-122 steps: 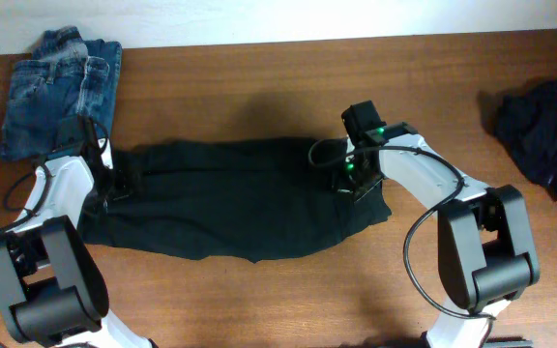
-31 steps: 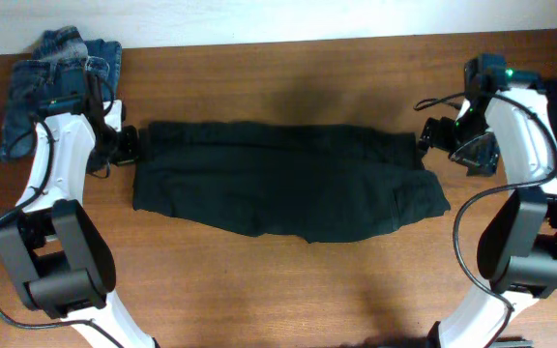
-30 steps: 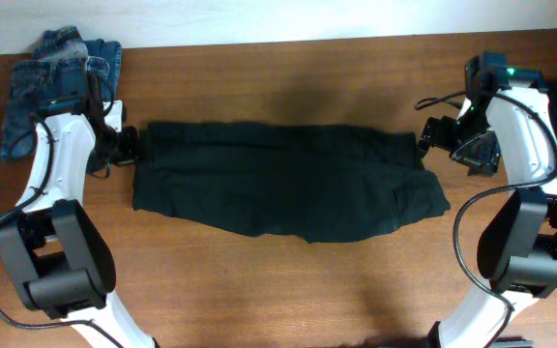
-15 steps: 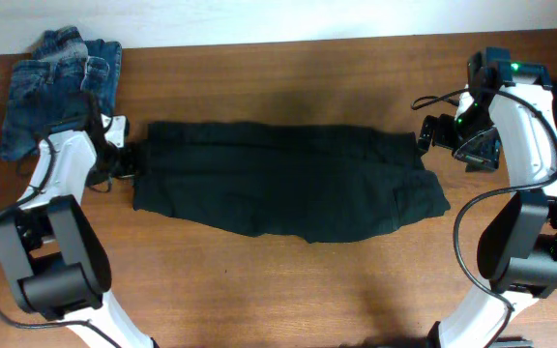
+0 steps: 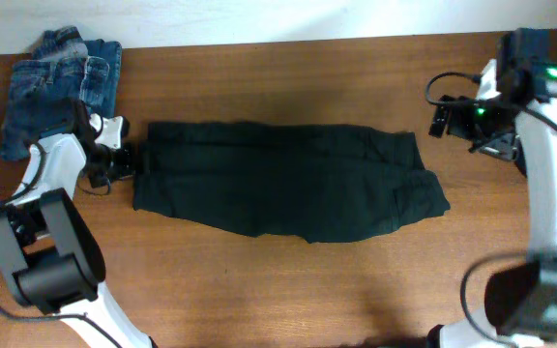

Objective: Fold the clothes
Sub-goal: 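Release the pants and lift both grippers away from the ends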

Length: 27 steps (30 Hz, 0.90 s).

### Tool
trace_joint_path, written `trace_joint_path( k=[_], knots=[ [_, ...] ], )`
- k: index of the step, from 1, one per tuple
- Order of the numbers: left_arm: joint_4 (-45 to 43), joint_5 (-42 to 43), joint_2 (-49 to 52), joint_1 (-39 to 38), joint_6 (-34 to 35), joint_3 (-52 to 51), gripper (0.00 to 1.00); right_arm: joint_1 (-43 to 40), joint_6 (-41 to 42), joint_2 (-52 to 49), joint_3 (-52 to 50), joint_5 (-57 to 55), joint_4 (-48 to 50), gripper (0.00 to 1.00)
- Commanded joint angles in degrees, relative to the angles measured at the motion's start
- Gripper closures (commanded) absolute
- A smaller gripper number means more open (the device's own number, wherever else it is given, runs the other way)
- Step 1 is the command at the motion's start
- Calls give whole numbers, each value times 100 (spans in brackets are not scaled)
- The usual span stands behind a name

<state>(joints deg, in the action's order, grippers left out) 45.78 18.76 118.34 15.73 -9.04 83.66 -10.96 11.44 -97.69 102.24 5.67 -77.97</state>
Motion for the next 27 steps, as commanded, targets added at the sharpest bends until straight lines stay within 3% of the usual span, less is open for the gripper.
trace_joint_path(
  k=[1,11,15,23,24,25,27],
  knots=[
    [-15,251,369,9,-103,-44,1,-37,-52,586,129,55,-138,1],
    [-26,964,658,9,-225,-44,1,-37,-52,1519,129,138,-651,1],
    [-7,1064,658,9,-225,-44,9,-37,-50,1757,129,166,-772,1],
    [28,1252,658,7,-332,-44,49,-37,-50,2020,129,385,-1032,1],
    [28,1252,658,7,-332,-44,57,-37,-50,2039,129,385,-1029,1],
    [28,1250,658,4,-334,-44,72,-37,-50,2065,129,385,-1029,1],
    [28,1250,658,4,-334,-44,87,-37,-52,2074,129,382,-1034,1]
  ],
)
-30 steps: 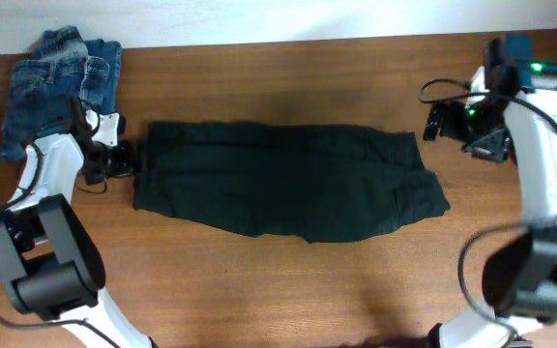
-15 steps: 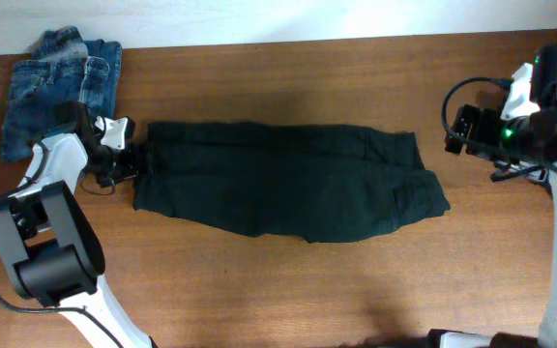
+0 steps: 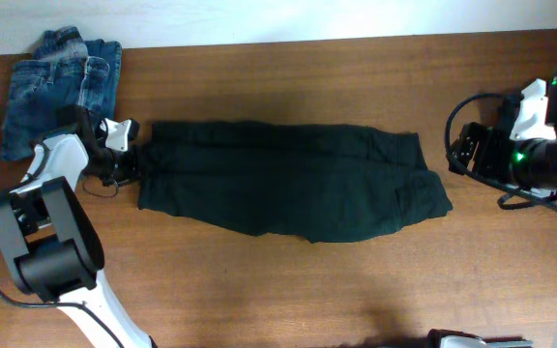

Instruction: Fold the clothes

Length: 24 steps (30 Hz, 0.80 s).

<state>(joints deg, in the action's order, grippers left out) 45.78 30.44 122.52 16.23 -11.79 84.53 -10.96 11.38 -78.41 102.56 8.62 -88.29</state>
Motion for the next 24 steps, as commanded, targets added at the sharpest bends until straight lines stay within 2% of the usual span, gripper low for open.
trace_joint_path(
  k=[1,8,15,24],
  knots=[
    [28,81,240,-44,-59,-131,97,-37,-46,146,96,87,-4,1],
    [61,-63,240,-9,-52,-111,99,-37,-48,146,96,83,-24,1],
    [901,-940,240,378,122,529,99,-37,-109,146,94,61,-24,1],
    [1670,-1047,142,544,205,1561,99,-37,-107,144,94,63,-22,1]
  ],
)
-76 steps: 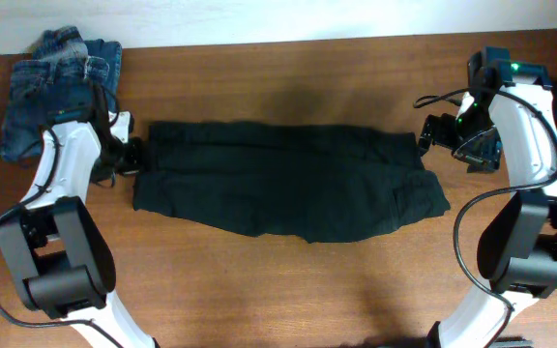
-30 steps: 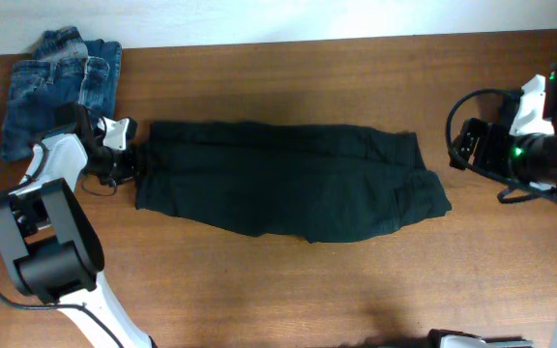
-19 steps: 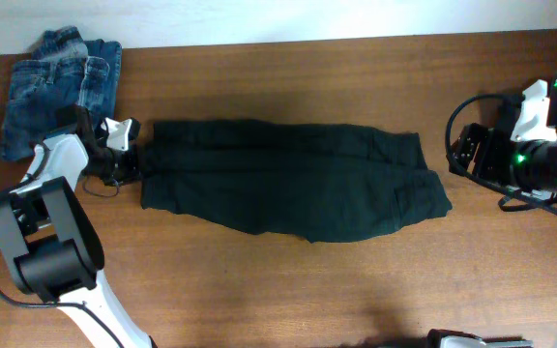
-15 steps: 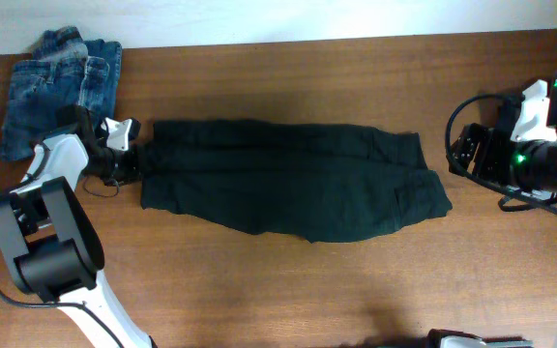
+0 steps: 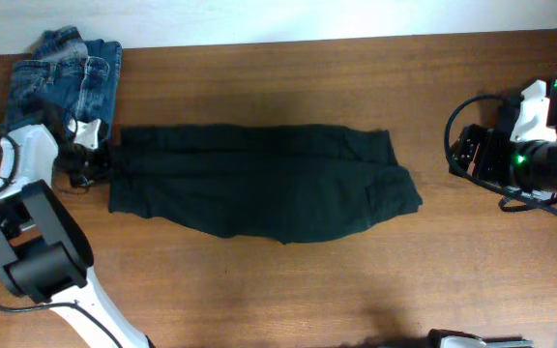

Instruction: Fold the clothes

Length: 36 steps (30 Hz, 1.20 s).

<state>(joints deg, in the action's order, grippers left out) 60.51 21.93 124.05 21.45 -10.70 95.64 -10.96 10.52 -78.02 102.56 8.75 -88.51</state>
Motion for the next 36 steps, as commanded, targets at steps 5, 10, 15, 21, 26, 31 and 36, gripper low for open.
trace_joint_path(
  k=[5,10,15,21,26,31,36],
  knots=[
    [1010,-249,-22,-111,98,1279,99,-37,-20,105,94,55,17,1],
    [1550,-284,-22,-533,96,1781,99,-37,-20,105,85,79,42,1],
    [1694,-925,-22,-1143,210,1784,99,-35,-20,103,85,79,37,1],
    [1773,-1303,-22,-2033,404,1784,99,-33,-22,101,83,118,37,1],
    [1808,-1768,-22,-2439,531,1784,99,-33,-22,101,83,118,22,1],
    [2068,-1611,-22,-2710,553,1784,99,-33,-20,61,83,120,22,1],
    [2162,-1362,-22,-3058,553,1784,99,-31,-20,-17,44,120,24,1]
  ],
)
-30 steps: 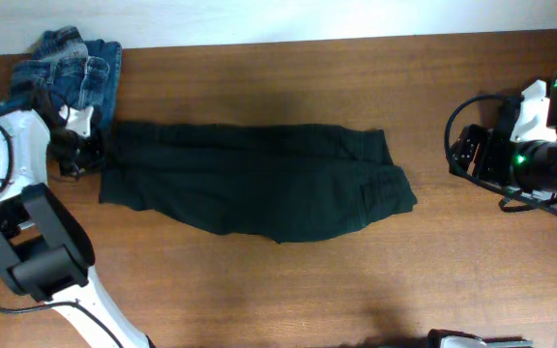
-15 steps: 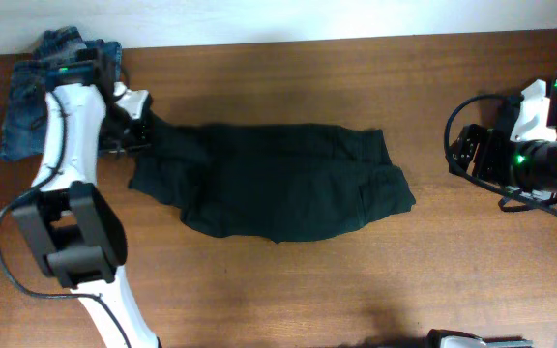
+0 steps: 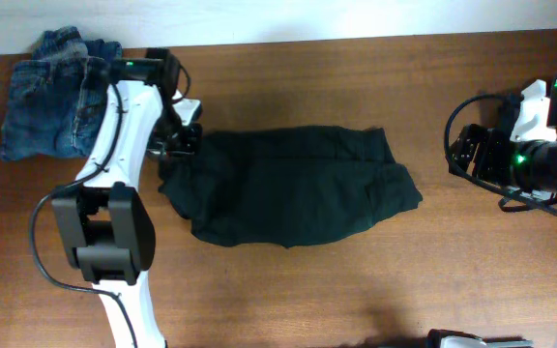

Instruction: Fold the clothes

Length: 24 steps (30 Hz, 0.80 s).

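A black garment [image 3: 298, 188] lies lengthwise across the middle of the table, its left end bunched and drawn in toward the right. My left gripper [image 3: 186, 141] sits over that left end, shut on the cloth at the garment's upper left corner. My right gripper [image 3: 460, 148] hangs at the table's right side, a short way off the garment's right end and touching nothing; its fingers are too dark to read in the overhead view.
A folded pair of blue jeans [image 3: 56, 92] lies in the far left corner, just left of the left arm [image 3: 129, 126]. The right arm's body and cables [image 3: 535, 155] fill the right edge. The table's back edge [image 3: 356, 41] runs along the top.
My left gripper has moved from the table's left side, by the jeans, to the right and slightly back, taking the garment's left end with it. The garment is now shorter and bunched. The right arm is unchanged.
First my left gripper was at the garment's left end, with the right arm near the far right corner. Then the right arm stood back at the right edge. Then the whole garment lay further left. Now its left end is drawn rightward.
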### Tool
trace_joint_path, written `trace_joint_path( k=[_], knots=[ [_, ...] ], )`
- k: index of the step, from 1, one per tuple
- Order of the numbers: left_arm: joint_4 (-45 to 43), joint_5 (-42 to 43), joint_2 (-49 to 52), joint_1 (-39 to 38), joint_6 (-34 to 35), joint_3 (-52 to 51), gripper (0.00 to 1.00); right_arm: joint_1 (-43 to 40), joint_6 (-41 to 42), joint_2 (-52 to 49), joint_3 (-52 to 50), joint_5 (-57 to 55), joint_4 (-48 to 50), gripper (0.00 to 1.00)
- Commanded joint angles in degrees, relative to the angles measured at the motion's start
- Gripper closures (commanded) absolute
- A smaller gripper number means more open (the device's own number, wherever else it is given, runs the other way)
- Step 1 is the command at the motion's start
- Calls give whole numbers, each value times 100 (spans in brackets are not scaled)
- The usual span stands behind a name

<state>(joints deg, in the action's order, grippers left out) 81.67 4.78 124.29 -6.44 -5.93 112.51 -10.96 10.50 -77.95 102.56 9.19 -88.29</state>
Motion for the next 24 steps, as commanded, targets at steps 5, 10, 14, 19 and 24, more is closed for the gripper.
trace_joint_path(
  k=[5,10,14,19,24],
  knots=[
    [68,361,-46,-680,144,96,99,-31,-17,-131,-26,76,17,1],
    [201,398,-46,-1027,144,96,99,-33,-17,-243,-39,74,133,1],
    [125,363,-46,-1086,208,96,99,-31,-22,-494,-79,74,243,1],
    [-33,118,-46,-717,227,96,99,-31,-24,-1091,-516,72,640,1],
    [-328,116,-46,-61,223,96,99,-26,-20,-1711,-841,118,1082,0]
  ],
)
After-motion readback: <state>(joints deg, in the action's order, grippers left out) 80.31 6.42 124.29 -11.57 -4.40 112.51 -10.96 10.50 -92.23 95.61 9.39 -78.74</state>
